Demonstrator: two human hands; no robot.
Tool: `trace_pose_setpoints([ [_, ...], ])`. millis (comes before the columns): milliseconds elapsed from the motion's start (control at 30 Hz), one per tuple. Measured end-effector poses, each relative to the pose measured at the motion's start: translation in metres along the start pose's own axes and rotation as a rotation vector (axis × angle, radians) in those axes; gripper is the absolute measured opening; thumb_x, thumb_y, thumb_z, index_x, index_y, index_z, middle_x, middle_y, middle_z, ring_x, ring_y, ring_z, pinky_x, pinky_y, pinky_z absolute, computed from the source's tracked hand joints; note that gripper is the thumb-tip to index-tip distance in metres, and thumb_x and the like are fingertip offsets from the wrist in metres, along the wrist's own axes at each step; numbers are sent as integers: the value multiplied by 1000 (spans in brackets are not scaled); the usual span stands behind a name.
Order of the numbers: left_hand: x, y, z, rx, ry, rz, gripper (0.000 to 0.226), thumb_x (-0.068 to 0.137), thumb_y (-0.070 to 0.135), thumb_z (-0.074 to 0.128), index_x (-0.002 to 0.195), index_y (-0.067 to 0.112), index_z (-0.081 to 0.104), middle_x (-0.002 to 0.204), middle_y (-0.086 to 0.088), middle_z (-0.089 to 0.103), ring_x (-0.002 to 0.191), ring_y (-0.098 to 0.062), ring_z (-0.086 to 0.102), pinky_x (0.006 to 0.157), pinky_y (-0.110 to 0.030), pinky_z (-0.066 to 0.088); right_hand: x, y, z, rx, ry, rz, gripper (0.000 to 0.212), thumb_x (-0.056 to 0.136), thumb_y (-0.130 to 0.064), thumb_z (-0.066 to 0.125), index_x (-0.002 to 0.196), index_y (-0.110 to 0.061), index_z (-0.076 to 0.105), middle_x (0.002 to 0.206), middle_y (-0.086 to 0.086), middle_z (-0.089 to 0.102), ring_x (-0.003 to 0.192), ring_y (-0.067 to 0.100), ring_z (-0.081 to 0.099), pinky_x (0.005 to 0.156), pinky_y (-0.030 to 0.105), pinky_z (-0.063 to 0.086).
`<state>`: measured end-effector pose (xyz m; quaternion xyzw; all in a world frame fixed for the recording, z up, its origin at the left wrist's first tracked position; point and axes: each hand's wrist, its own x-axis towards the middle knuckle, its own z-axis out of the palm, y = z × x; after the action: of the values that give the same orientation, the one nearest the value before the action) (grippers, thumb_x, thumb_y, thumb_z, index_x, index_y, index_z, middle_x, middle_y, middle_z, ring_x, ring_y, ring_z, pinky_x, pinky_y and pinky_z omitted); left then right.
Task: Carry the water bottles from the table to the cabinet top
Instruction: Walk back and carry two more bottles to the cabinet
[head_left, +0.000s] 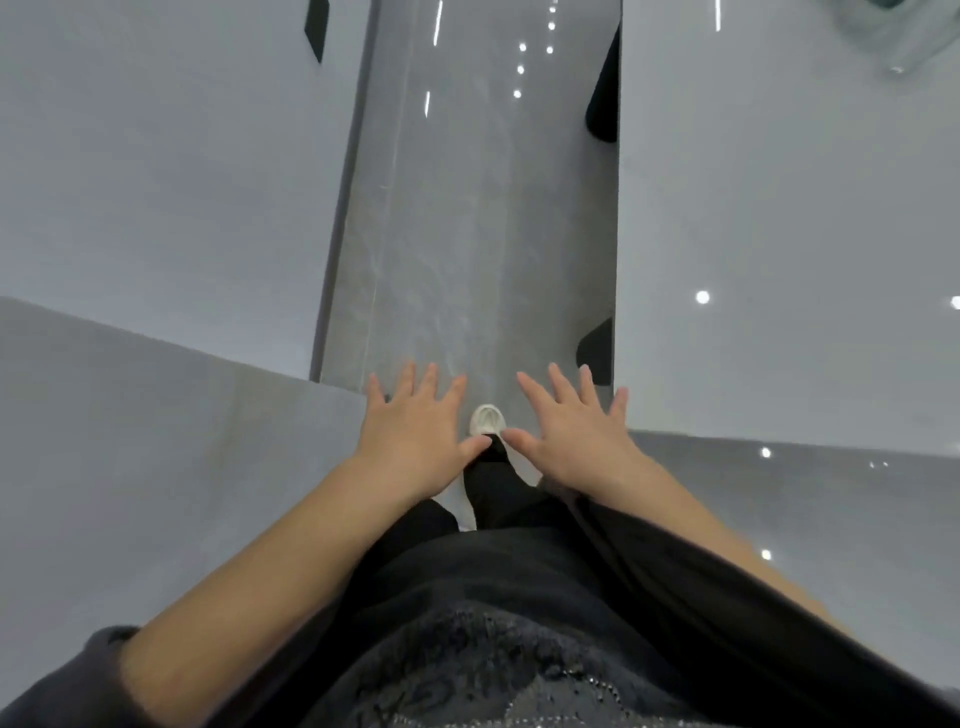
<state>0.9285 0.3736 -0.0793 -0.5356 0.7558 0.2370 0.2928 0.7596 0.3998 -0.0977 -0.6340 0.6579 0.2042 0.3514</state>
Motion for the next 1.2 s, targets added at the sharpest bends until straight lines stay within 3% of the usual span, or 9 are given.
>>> trace_pose_setpoints([
  [233, 67, 7, -62, -85, -19, -3, 83, 92, 64, 36, 154, 22, -1, 163, -7, 5, 149, -30, -3, 117, -57, 5, 55, 17, -74, -17, 16, 5, 74, 95, -66, 30, 155, -36, 1, 165, 5, -6, 149, 36, -12, 113, 66, -2],
  [500, 169, -2, -131, 55, -121, 135, 84, 92, 64, 36, 154, 24, -3, 163, -8, 3, 149, -30, -4, 116, -58, 1, 116, 34, -130, 78, -11, 157, 76, 94, -67, 29, 155, -36, -4, 164, 5, -10, 149, 36, -16, 113, 67, -4],
  [933, 333, -51, -303, 273, -175, 425, 81, 93, 64, 34, 154, 25, -2, 163, -6, 3, 149, -29, -4, 117, -58, 3, 243, 25, -272, 364, 0, 419, 75, 95, -65, 30, 155, -35, -4, 164, 6, -10, 149, 35, -16, 114, 65, -5],
  [1200, 402, -19, -381, 385, -153, 543, 80, 93, 64, 31, 154, 25, -4, 163, -6, -1, 149, -29, -6, 117, -57, 2, 285, 56, -328, 466, 49, 511, 76, 95, -66, 27, 155, -34, -7, 164, 4, -12, 149, 35, -17, 115, 65, -5],
])
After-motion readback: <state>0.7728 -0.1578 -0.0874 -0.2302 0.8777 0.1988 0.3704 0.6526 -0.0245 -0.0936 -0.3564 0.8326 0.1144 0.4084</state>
